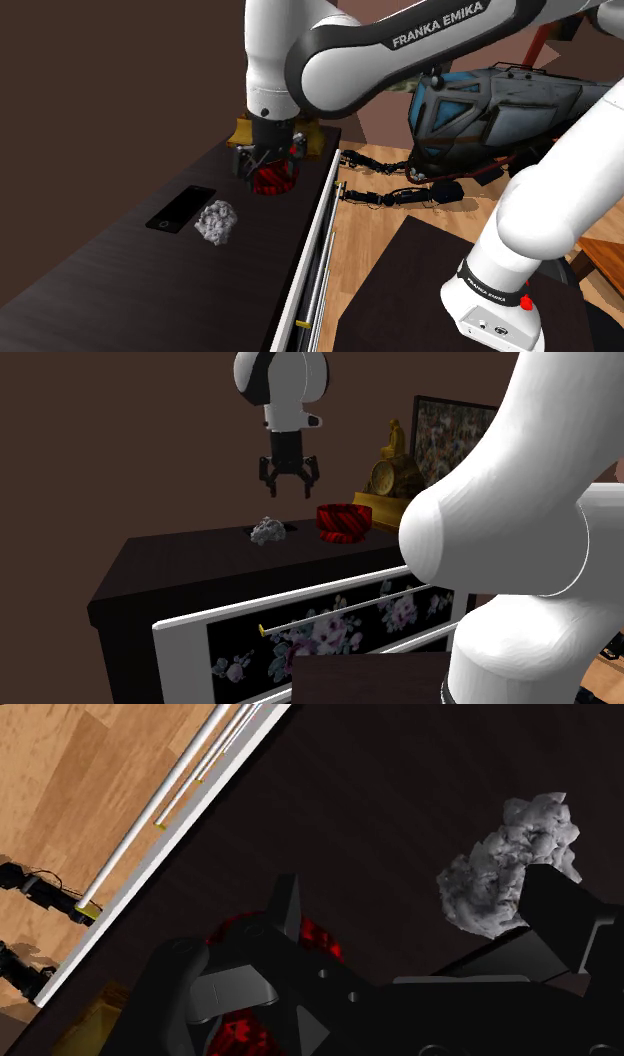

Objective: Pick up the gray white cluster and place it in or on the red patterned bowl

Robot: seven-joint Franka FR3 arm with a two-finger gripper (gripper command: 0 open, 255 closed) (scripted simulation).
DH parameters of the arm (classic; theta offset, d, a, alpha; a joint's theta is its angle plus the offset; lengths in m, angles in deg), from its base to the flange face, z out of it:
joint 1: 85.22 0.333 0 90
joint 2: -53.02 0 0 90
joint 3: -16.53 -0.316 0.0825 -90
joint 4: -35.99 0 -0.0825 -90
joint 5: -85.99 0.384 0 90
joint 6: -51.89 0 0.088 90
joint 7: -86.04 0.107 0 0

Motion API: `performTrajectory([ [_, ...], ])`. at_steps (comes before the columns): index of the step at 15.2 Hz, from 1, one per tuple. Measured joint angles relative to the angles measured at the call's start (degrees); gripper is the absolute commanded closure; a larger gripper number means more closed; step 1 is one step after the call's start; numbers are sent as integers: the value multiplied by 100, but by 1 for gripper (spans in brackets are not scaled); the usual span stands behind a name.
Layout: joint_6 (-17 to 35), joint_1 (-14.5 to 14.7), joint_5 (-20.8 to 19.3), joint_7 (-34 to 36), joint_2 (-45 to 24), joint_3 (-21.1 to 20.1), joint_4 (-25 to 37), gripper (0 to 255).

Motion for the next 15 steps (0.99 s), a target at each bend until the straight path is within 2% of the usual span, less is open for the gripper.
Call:
performTrajectory([
  [3,168,-86,-637,855,-813,-375,423,0],
  [7,110,52,-1588,1897,-1903,-554,1131,0],
  [15,508,149,-2037,2262,-2360,-462,1024,0],
])
